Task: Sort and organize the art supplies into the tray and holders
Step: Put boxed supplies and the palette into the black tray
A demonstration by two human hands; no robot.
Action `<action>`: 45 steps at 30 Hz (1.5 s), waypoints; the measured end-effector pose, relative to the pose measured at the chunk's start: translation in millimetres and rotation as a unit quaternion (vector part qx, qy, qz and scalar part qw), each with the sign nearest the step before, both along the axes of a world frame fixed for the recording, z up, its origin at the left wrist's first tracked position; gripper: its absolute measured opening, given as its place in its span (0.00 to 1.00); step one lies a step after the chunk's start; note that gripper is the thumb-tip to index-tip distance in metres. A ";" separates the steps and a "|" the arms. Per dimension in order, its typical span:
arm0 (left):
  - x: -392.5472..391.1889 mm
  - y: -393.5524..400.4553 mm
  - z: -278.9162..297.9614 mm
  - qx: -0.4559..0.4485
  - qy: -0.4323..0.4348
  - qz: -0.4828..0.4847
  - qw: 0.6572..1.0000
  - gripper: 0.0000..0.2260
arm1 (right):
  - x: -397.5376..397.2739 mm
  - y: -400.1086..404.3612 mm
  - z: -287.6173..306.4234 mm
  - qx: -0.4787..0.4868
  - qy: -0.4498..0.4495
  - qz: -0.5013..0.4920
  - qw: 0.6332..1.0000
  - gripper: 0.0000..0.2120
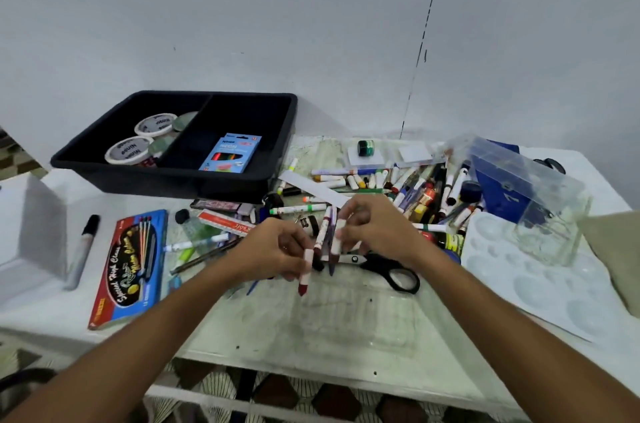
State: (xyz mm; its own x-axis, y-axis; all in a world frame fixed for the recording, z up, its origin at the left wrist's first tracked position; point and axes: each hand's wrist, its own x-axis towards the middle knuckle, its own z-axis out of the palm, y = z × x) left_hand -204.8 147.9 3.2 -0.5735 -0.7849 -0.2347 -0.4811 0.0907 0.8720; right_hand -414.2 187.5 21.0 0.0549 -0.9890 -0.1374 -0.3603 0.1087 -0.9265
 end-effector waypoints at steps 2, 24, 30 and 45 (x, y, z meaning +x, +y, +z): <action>7.5 6.6 -4.8 -0.026 -0.011 0.000 1.000 0.08 | 18.3 10.8 -12.6 0.020 -0.007 0.010 1.000 0.08; 25.2 33.5 -34.8 -0.263 -0.167 -0.079 0.947 0.15 | 66.4 35.0 -46.8 -0.023 0.227 0.028 0.973 0.08; 29.7 36.1 -36.6 -0.437 -0.192 -0.220 0.851 0.19 | 62.6 39.6 -39.7 -0.008 0.247 0.042 0.968 0.08; 17.0 12.4 -26.4 -0.427 -0.144 -0.235 0.861 0.12 | 46.4 30.9 -25.8 -0.003 0.260 0.112 0.959 0.04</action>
